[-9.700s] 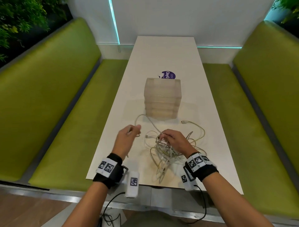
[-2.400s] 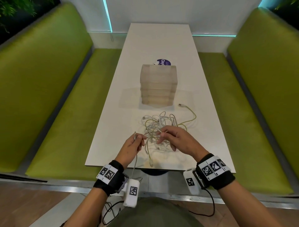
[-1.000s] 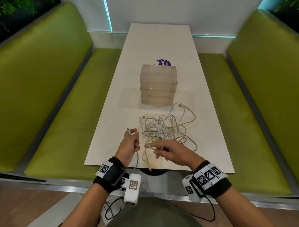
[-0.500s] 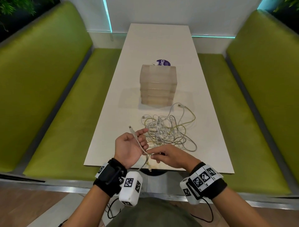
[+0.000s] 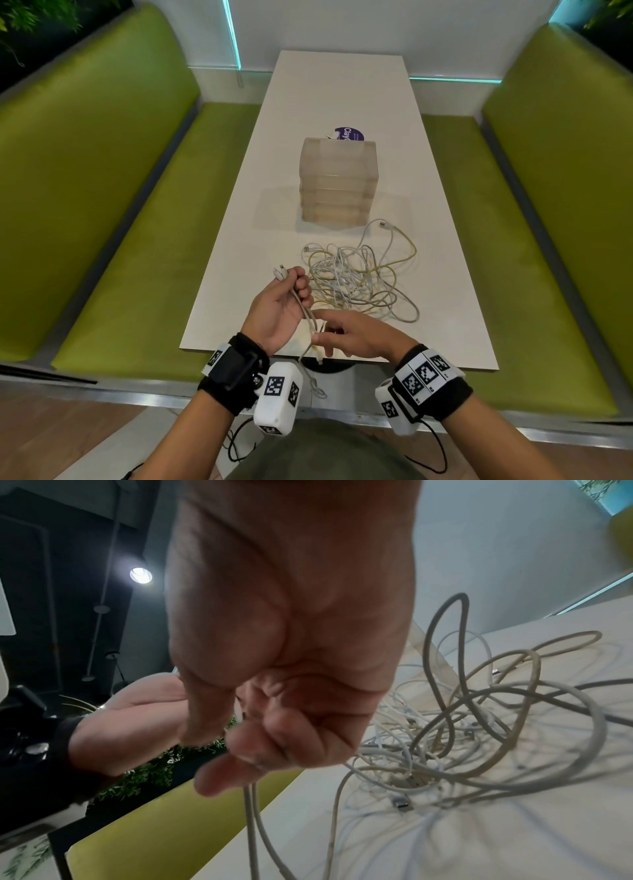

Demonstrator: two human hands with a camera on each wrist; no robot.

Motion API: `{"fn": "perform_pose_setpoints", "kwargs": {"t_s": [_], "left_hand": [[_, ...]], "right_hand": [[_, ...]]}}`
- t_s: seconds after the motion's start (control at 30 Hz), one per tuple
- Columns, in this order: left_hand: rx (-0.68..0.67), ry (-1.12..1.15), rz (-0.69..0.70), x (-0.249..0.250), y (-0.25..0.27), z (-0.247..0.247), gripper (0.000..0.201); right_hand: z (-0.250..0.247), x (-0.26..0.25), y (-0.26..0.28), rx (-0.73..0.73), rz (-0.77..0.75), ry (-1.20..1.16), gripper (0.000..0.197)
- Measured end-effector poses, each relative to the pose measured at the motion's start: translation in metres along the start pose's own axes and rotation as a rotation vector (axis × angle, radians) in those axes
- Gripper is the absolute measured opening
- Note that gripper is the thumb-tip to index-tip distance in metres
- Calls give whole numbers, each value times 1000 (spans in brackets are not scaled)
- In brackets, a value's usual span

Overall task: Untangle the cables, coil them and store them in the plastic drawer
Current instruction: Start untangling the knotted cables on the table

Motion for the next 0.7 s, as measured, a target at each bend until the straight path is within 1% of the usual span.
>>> {"fn": "perform_pose_setpoints", "kwargs": {"t_s": [0.07, 0.1, 0.17, 0.27, 0.37, 0.47, 0.53, 0.63, 0.7], "left_hand": [[-21, 13, 2, 0, 0, 1, 21], [-26, 18, 7, 0, 0, 1, 21], [-24, 4, 12, 0, 0, 0, 23], [-29, -88, -21, -5, 3, -3, 36], [-18, -141, -29, -10, 5, -7, 35], [14, -155, 48, -6, 6, -7, 26], [54, -115, 127, 3, 6, -6, 27], [120, -10, 254, 31, 6, -11, 29], [132, 4, 332, 51, 7, -17, 32]], "right_hand": [[0, -3, -2, 13, -43, -55, 24], [-1, -4, -3, 39, -65, -70, 21], [-1, -5, -6, 99, -87, -75, 25], [-1, -1, -11, 163, -85, -64, 27], [1, 2, -15, 183, -71, -72, 25], [3, 1, -17, 172, -49, -103, 17], [-1, 4, -19, 152, -6, -79, 7], [-20, 23, -25, 207, 53, 26, 14], [-36, 38, -28, 305, 79, -36, 21]]}}
Point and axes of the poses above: each hand's wrist, its own y-axis away from the middle knuckle, its own z-axis out of the palm, x = y × z, the point moved 1 cm from there along -y, towards the middle knuckle, and after that the axes turned 1 degree about x, right-handed, at the moved point
